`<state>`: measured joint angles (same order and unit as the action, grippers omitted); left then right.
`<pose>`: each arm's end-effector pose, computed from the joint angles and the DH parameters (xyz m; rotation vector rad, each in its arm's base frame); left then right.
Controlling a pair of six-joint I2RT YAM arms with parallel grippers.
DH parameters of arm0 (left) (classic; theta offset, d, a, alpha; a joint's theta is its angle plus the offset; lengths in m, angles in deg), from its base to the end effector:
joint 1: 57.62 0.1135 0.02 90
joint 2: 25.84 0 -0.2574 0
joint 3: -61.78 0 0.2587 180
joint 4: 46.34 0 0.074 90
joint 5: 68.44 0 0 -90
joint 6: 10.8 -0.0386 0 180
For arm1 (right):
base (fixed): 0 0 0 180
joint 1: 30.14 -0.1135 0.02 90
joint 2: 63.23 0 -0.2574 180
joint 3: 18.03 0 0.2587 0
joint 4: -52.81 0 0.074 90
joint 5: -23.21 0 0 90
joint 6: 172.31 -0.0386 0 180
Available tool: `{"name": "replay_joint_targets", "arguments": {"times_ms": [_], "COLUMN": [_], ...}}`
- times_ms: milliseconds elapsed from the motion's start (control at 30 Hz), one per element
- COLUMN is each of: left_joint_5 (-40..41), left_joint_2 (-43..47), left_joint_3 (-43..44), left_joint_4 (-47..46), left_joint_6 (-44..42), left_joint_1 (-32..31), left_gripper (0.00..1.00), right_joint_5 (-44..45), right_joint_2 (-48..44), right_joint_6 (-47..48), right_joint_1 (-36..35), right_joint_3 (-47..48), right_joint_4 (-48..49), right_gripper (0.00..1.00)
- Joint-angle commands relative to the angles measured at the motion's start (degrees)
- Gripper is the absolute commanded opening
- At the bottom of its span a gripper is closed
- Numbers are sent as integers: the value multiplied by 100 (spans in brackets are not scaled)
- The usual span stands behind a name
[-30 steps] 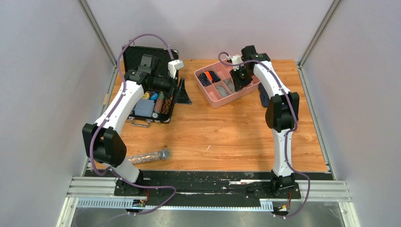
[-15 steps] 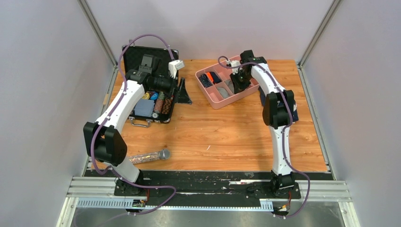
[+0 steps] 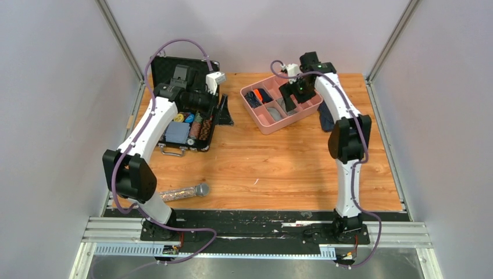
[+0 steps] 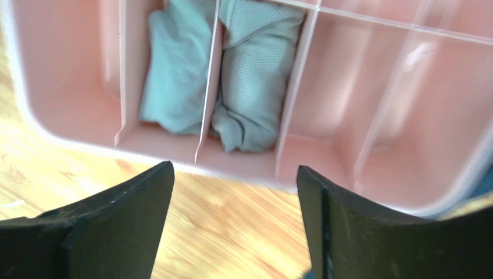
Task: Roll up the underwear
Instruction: Reset both arms
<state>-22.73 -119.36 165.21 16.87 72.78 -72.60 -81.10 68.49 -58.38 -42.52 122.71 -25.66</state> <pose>0.3325 -0.1169 0.3335 0.7564 2.2755 -1.0232 0.4726 0.1135 0.2419 -0.9151 2.5900 0.2929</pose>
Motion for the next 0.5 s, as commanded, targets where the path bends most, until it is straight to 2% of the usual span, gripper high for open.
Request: {"name": "replay_joint_targets", "arguments": {"times_ms": [0,100,133,200,267,300,467], "left_joint_5": [1573,2922,3444,3892,4161,4185,4127], "left_joint_2": [339,788,934,1408,1813,1949,1900], "left_joint_3": [402,138,-156,-723,-1173,-1255,-1477], "left_joint_4": [-333,-1038,-1551,-2419,-3005,-3092,-2898], "left_joint_6": [-113,227,280,384,553,597,830], "left_joint_1": [31,43,46,52,49,50,48], "left_gripper": [100,100,100,100,100,100,100], "right_joint_5": [-390,-828,-750,24,640,680,275], "right_joint_2": [-1606,-2313,-2604,-3184,-3713,-3905,-4296], "right_joint_6": [-367,-1158,-1473,-2039,-2260,-2217,-2337], "right_joint_1": [165,411,459,475,481,474,474], "right_joint_3": [9,-338,-615,-1412,-2275,-2634,-3612], "right_joint_4": [258,901,1248,2258,3156,3506,3865], "right_gripper": [98,100,100,100,100,100,100]}}
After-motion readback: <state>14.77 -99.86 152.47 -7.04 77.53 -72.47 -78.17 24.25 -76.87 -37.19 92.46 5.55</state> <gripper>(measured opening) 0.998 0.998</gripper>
